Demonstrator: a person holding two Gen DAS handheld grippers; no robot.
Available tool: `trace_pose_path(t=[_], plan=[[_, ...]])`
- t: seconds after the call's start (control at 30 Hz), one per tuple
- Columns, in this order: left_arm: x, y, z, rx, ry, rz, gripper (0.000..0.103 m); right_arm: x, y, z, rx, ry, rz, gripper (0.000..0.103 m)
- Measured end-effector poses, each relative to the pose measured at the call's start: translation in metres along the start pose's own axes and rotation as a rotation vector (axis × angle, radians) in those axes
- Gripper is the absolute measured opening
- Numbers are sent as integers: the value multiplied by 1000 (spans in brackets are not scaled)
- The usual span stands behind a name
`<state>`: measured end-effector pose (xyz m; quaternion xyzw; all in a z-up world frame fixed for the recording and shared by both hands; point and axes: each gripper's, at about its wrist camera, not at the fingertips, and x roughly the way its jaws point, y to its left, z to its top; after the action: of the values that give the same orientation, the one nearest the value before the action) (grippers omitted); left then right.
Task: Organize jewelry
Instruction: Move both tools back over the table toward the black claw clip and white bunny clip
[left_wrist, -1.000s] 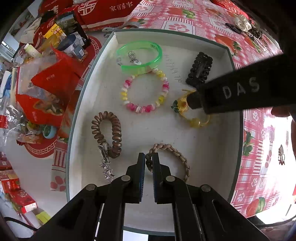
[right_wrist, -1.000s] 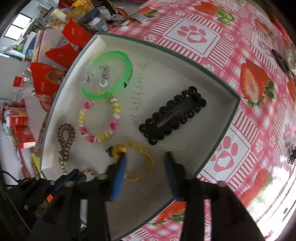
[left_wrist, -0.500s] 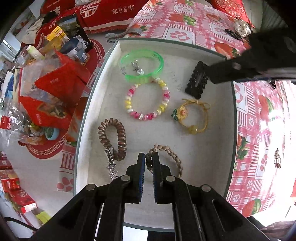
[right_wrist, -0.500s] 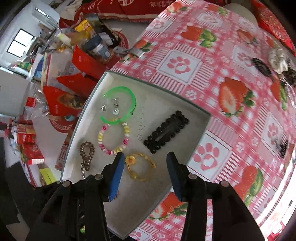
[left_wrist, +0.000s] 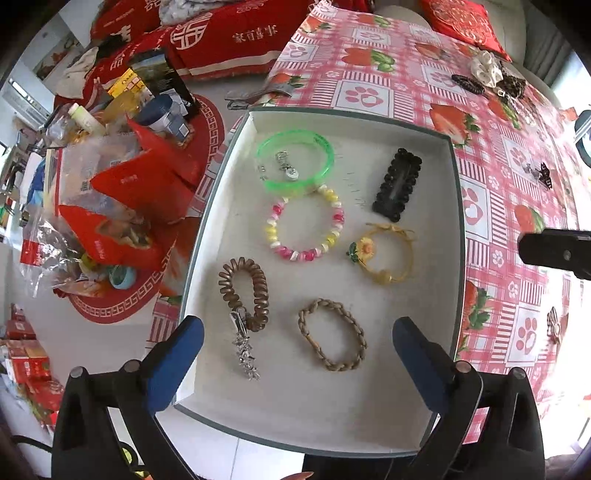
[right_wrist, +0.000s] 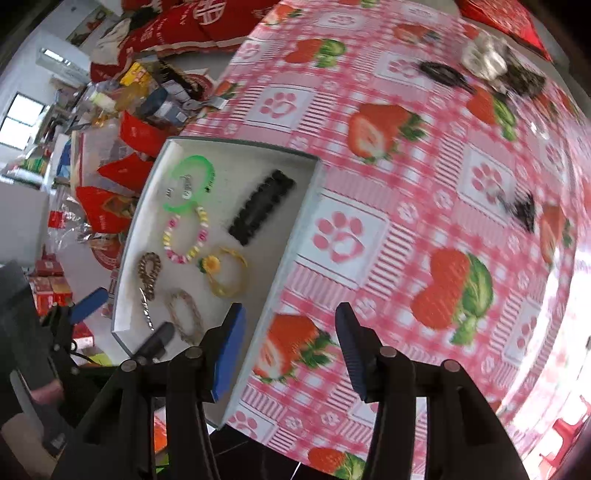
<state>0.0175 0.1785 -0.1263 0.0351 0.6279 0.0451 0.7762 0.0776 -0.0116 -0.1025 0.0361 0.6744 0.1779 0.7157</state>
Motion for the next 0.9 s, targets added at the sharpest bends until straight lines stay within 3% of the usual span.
trace_pose_path(t=[0.07, 0.17, 0.5, 0.7, 0.9], plan=[[-5, -4, 1, 17, 0, 13, 103, -2, -11, -7, 31, 3, -4, 57], [-13, -12, 1, 45, -2, 19, 103, -7, -28, -19, 81, 2, 0, 73], [-32, -59, 8, 147, 4, -49, 103, -31, -107, -54, 260, -24, -55, 73], [-48, -108, 9, 227, -11, -106, 103, -54, -160, -67, 378, -66, -96, 73], [-55, -165, 8, 260, 13, -105, 103, -59, -200, -64, 399, -75, -80, 73]])
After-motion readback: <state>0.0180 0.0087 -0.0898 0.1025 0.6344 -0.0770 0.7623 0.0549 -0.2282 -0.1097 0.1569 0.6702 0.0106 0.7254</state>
